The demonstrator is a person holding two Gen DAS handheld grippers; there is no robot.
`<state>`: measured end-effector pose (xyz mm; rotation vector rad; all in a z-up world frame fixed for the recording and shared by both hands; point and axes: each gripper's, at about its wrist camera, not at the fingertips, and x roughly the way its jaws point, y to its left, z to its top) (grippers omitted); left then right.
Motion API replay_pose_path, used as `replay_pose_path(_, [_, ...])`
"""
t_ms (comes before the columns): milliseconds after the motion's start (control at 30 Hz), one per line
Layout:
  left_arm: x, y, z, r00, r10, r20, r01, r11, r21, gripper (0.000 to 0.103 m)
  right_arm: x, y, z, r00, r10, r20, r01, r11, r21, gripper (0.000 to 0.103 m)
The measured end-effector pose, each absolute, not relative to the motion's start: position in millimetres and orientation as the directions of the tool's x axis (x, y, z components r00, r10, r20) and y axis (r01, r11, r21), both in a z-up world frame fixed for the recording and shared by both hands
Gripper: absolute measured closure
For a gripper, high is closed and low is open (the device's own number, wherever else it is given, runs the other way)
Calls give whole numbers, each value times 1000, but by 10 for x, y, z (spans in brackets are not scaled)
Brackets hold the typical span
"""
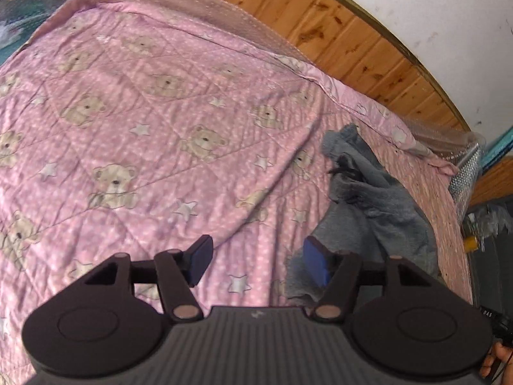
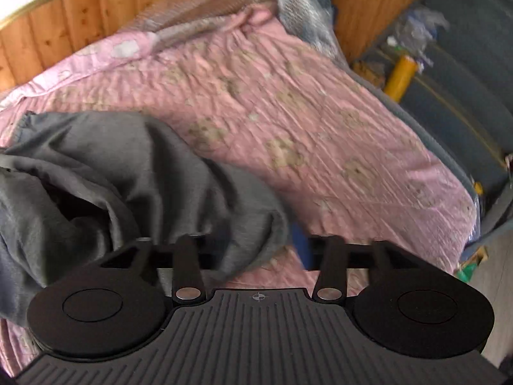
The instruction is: Fold clothes
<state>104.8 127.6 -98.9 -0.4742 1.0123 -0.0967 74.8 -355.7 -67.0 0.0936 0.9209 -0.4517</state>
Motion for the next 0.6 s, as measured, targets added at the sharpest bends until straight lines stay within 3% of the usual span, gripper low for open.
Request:
replay_pose_path(33, [1124,1161,-973,531,-305,-791,-118,897,-425,38,785,-3486,-615,555,-312,-771,389,917,-90,52])
replay_pose_path(100, [1297,913,-927,523,-322,-789,-80,903,-422,35,920,-3312,-498,629,-235,-741,300,953,-48,40])
replay_pose_path(200, [1529,562,-864,506,-360,-784,-40,898,-438,33,1298,-2943,-425,689,-88,-720,124,992,-2,37])
replay_pose_path(300, [1694,276,-834,495,-425,-758,-37,861,-507,28,1736,-2569,-484,688,45,-725,-55,998,9,21])
replay_pose_path(367, [1803,145,-860,490,-454,-744,-63,833,-550,24,2000,-2333,-660,654,105,-750,-184,983,-22,21])
replay_pose_path(433, [1930,40,-950,478,-456,-751,-101,821,-562,23,2174,-2152,-879,597,102,-796,-270,960,-79,30])
replay_pose_path(467, [1995,-13,-1001,471,-452,-757,-121,817,-563,23,2239,-2119,-987,569,91,-817,-293,951,-98,48])
replay_pose_path(500, [2057,-67,-1054,464,-446,-765,-136,818,-560,23,2291,-2115,-1078,541,87,-837,-306,947,-99,84])
replay_pose_path(533, [2115,-117,-1117,454,-436,-777,-147,824,-548,23,2313,-2168,-1112,529,97,-843,-298,951,-78,103])
replay_pose_path(600, [2232,-196,-1268,410,-412,-814,-186,835,-517,26,2311,-2338,-1077,557,112,-823,-256,966,-42,103])
